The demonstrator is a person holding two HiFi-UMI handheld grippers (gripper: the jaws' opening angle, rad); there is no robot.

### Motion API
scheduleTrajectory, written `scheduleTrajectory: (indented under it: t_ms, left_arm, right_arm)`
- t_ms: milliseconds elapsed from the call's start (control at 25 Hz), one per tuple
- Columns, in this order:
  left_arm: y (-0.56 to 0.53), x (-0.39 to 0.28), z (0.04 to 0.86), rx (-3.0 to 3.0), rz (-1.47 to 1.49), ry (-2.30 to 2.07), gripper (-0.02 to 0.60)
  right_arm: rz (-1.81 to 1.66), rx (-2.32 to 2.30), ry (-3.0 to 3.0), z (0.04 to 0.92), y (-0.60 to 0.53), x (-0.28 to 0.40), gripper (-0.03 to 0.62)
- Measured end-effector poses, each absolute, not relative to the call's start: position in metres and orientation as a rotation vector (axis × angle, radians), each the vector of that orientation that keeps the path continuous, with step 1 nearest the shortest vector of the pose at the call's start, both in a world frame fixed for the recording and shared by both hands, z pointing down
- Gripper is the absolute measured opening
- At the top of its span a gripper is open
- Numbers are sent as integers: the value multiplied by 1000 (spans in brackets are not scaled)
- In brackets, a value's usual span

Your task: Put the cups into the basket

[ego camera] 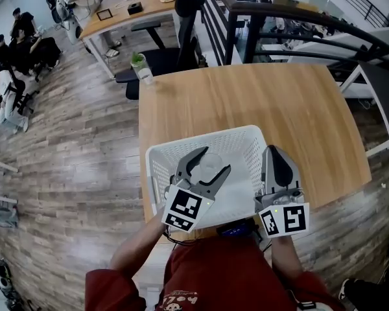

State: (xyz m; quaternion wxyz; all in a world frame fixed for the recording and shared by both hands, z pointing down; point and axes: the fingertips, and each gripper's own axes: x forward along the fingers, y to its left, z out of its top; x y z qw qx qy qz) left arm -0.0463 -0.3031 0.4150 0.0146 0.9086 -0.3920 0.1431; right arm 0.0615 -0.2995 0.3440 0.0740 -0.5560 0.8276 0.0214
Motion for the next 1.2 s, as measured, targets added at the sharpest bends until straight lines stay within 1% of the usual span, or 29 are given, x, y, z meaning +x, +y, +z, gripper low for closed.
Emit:
scheduleTrajectory:
  t_ms: [320, 760, 1200]
  left_arm:
    - [-310, -31, 454, 2790, 636, -1052, 291]
    - [-317, -25, 499, 2724, 871, -937, 291]
    - [-322, -11, 538, 2633, 1019, -822, 291]
  right_arm:
    - [87, -1676, 2499, 343, -299, 61, 11]
    - [112, -1686, 2505, 344, -299, 60, 11]
    - [106, -1672, 2507, 344, -298, 55, 10]
